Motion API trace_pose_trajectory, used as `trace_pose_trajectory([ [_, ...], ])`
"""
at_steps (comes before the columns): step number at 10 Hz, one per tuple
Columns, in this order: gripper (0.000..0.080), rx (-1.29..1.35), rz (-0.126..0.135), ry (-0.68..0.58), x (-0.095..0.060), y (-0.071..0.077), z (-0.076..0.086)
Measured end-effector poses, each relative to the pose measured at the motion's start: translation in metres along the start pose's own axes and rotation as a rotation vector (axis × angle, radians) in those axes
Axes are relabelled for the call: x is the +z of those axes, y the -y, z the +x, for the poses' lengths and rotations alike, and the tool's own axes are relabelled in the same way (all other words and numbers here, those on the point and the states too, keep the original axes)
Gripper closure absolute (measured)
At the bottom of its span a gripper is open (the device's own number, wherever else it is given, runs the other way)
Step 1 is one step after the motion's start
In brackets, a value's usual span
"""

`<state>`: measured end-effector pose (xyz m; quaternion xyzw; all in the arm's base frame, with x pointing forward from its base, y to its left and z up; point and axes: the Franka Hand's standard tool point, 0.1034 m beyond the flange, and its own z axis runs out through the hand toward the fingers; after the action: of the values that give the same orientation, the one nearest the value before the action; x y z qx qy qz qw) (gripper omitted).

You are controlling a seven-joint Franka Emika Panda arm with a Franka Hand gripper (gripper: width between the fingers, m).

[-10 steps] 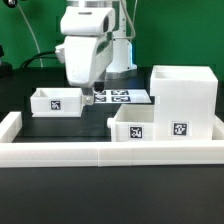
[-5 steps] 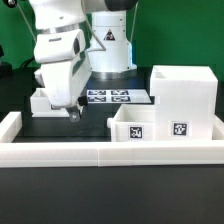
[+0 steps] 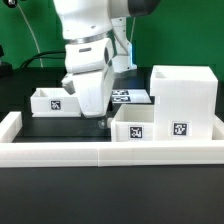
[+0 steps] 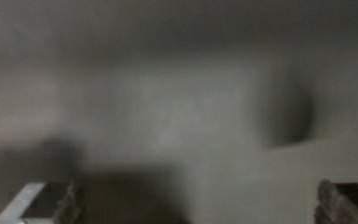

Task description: Assemble drawer

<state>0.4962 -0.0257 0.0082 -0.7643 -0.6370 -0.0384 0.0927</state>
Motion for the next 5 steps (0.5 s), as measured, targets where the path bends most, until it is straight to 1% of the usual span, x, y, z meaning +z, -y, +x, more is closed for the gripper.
trace_pose_trajectory([
  [2,0.0150,0.041,-0.003,-0.007,0.001,-0.004,0.016],
  [3,0.0150,0.063,-0.007,-0.009,0.001,-0.007,0.022],
  [5,0.0150,0.126,-0.012,-0.009,0.000,-0.010,0.025],
])
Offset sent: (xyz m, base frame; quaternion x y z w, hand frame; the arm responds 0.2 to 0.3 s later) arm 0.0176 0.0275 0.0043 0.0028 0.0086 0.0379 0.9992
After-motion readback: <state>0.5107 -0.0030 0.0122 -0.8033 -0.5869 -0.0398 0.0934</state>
